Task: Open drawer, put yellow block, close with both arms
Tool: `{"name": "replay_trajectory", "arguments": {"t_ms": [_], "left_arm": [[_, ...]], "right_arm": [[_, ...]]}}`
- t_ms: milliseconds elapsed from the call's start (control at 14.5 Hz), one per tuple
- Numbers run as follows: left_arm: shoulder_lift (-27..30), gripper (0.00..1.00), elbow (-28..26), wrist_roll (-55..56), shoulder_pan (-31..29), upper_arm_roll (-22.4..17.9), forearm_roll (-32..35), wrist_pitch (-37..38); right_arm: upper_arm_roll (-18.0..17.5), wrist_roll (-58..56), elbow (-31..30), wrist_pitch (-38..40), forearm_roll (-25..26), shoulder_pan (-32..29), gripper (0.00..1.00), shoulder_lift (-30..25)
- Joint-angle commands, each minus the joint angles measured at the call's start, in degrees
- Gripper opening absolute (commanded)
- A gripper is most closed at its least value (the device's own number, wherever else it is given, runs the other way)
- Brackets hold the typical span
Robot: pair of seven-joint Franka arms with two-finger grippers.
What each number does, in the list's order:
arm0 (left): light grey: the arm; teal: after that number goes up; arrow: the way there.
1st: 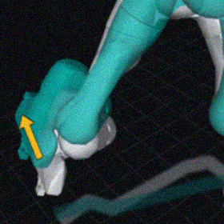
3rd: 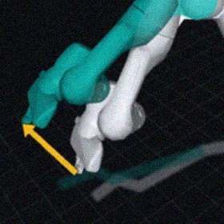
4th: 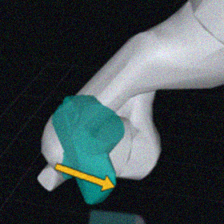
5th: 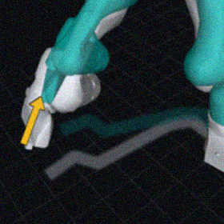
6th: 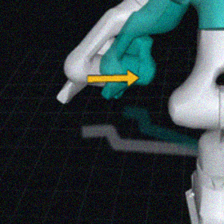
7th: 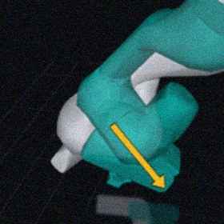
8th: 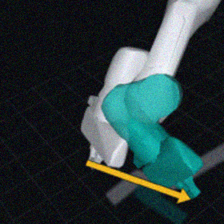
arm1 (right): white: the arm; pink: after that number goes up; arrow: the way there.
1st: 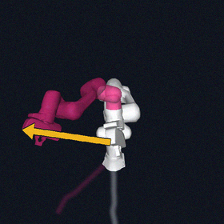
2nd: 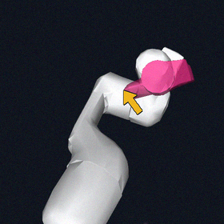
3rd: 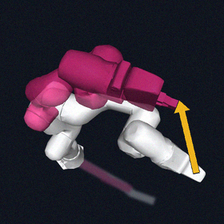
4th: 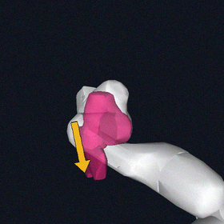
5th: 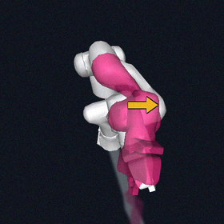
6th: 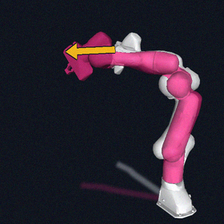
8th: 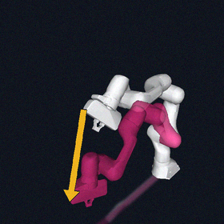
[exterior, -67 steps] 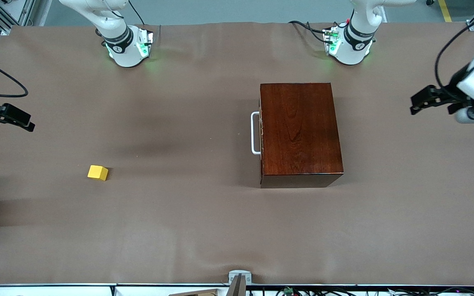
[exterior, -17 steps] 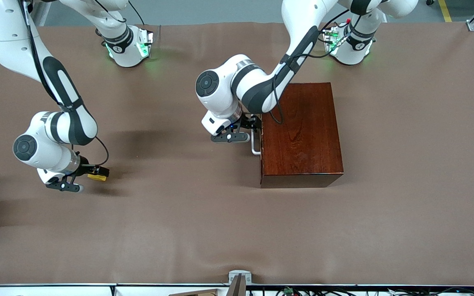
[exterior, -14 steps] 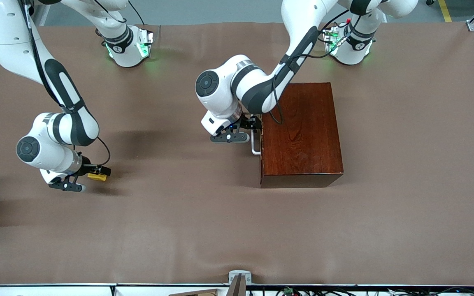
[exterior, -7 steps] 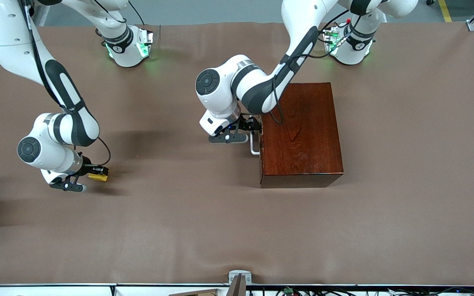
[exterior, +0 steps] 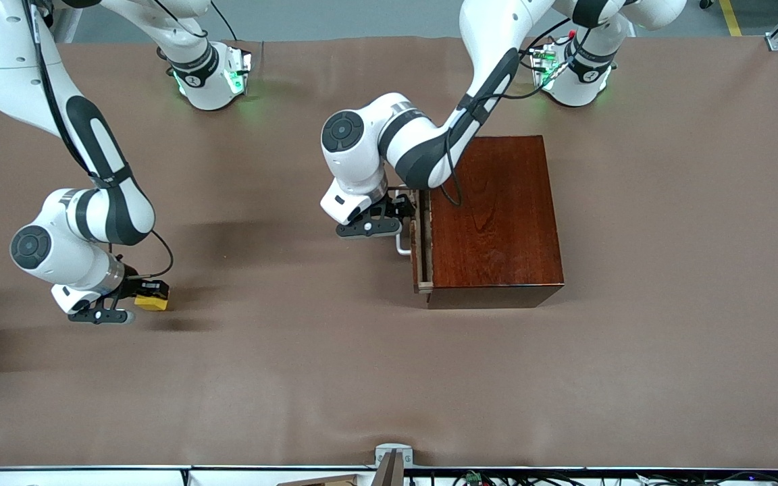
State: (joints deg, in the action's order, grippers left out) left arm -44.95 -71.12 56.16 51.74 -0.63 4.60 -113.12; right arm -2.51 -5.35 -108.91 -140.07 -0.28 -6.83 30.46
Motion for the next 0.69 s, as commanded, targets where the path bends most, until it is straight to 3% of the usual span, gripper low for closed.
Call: {"name": "replay_trajectory", "arguments": {"t_ms": [0,346,623], "left_arm": [[-1.37,1.0,1.69,1.32,0.55,0.1,-1.35,-2.63],[-1.19,1.0,2.22,2.36,0.72,0.54,-3.97,-4.47],[-1.37,1.0,2.22,2.99,1.43,0.72,-4.25,-5.97]], "right_arm": [[-0.57,-5.27,2.9,3.99,0.89,0.5,0.0,-0.76],[-0.57,-16.32,13.52,16.91,0.98,3.05,0.0,-0.5],[-0.48,-29.44,16.27,17.72,4.13,4.11,0.0,-0.32]]}}
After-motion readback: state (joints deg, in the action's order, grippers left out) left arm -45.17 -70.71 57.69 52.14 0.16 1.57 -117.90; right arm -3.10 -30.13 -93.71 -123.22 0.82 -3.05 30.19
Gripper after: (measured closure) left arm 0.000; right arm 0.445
